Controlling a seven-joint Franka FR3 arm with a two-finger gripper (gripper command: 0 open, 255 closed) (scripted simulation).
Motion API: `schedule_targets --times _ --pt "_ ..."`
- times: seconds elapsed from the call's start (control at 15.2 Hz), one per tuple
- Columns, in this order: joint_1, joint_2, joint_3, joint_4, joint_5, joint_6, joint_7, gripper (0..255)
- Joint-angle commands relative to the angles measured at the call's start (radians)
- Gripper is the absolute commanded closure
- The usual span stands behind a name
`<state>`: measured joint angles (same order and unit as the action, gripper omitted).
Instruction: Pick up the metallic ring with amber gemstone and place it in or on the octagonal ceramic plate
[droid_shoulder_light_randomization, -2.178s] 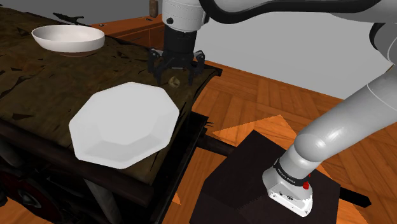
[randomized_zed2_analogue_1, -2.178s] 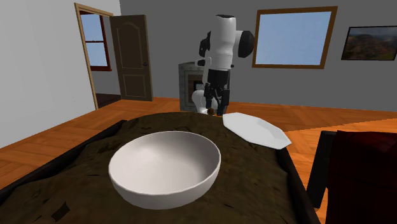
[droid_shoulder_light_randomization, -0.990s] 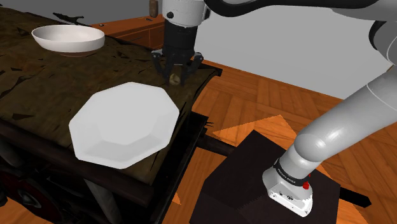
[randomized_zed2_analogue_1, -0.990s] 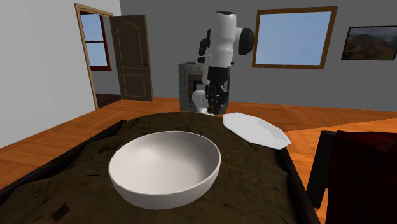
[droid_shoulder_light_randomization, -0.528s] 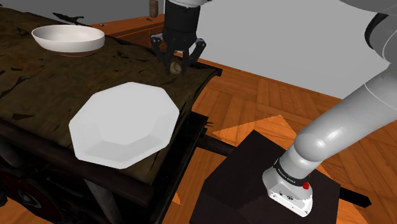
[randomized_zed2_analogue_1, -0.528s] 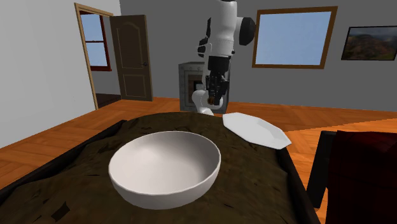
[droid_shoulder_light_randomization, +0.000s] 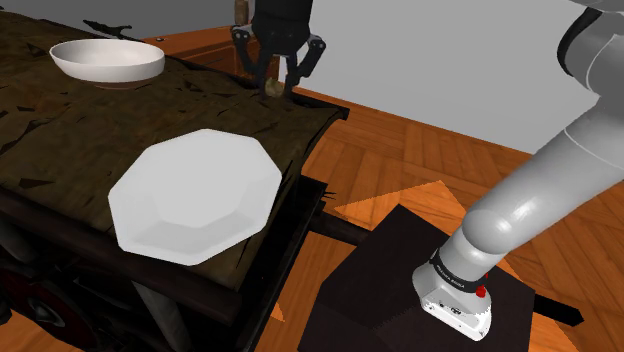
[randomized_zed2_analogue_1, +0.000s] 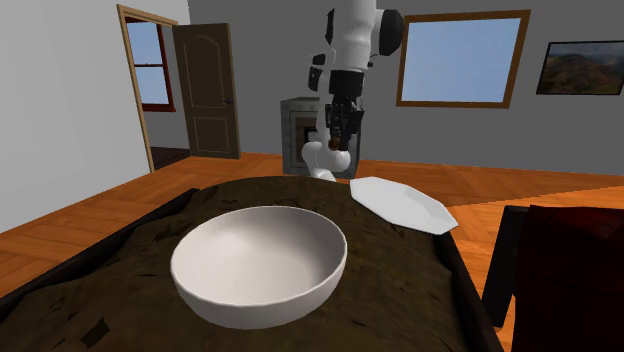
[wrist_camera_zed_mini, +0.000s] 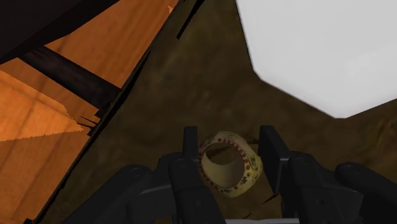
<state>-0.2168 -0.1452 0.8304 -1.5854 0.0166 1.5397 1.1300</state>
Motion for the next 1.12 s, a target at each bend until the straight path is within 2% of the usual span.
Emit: schedule_targets --times 0.0,0.2,0.33,0.59,0.66,1.06 --pt "0.014 0.048 0.046 0.042 -0.036 -0.012 0.061 255" --pt "0.068 0.177 0.134 0.137 -0.143 -0.039 0.194 255" --pt "0.136 0.281 0.178 0.213 -0.235 -0.071 0.287 255" --pt "0.356 0.485 0.184 0.407 -0.415 -0.161 0.436 255" --pt "0.466 0.567 0.168 0.512 -0.487 -0.208 0.478 255" --pt "0.385 0.511 0.175 0.348 -0.431 -0.091 0.479 255"
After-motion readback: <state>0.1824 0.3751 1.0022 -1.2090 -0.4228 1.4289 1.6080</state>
